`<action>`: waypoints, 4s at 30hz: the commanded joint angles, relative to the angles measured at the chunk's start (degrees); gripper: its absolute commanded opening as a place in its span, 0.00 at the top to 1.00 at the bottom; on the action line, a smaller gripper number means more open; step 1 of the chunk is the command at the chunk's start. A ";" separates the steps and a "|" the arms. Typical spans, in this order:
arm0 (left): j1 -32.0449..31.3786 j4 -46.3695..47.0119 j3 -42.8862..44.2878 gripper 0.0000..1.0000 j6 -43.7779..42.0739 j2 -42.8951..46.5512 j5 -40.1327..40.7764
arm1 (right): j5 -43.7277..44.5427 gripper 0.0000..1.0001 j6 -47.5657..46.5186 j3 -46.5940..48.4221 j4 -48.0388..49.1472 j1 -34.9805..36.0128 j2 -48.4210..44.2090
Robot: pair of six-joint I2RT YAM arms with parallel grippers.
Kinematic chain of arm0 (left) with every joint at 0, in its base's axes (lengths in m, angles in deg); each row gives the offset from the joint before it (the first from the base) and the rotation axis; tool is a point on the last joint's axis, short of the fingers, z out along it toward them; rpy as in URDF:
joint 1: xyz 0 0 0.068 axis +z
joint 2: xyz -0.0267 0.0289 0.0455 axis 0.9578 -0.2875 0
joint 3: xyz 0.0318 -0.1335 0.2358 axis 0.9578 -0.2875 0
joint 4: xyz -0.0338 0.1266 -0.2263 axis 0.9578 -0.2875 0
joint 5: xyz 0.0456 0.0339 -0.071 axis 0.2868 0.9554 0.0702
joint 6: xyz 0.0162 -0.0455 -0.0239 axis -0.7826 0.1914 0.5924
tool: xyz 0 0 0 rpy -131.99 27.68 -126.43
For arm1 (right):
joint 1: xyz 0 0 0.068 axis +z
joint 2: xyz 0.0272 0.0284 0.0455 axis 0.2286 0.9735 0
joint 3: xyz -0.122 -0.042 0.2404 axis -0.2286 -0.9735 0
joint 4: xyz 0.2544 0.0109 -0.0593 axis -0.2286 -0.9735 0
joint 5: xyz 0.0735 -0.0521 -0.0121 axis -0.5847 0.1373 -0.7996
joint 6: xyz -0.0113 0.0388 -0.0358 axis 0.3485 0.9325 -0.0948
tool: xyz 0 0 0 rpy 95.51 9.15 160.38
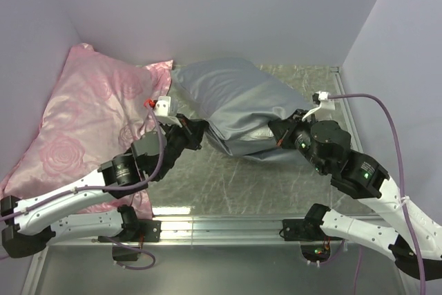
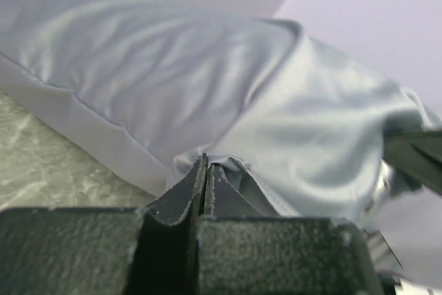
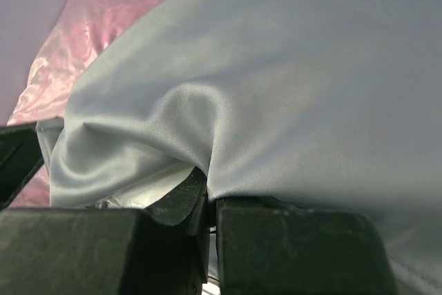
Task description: Remove the pillowcase from the pillow
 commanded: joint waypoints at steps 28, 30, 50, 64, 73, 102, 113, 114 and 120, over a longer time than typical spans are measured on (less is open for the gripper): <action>20.01 10.91 -21.72 0.85 12.45 -11.09 -20.14 | -0.07 1.00 -5.75 29.86 6.59 -0.27 17.00; 18.59 9.79 -21.47 0.68 10.08 -6.44 -21.89 | -0.16 1.00 -5.84 31.45 6.94 -0.27 19.37; 12.08 -0.69 -3.73 0.29 0.24 15.03 -28.32 | 1.51 1.00 -6.28 32.42 7.47 -0.27 24.13; 11.12 -10.42 30.37 0.31 -20.06 -9.48 -28.31 | -1.04 1.00 -6.98 28.55 6.33 -0.10 23.78; 4.53 -13.78 30.04 0.41 -35.98 -13.36 -24.45 | -3.50 1.00 -7.42 30.39 3.95 -0.18 23.60; -2.77 -0.51 14.66 0.30 -42.40 -15.29 -15.22 | -5.17 1.00 -8.30 33.47 2.63 0.43 23.16; -4.53 11.42 12.72 0.25 -44.86 -19.95 1.72 | -3.77 1.00 -8.13 32.60 2.63 5.26 24.31; -4.53 11.97 12.98 0.25 -44.86 -20.12 3.65 | -3.59 1.00 -8.12 32.24 2.63 5.53 24.22; -4.36 15.85 12.37 0.21 -45.83 -18.20 7.03 | -2.71 1.00 -7.86 28.81 2.63 6.14 22.37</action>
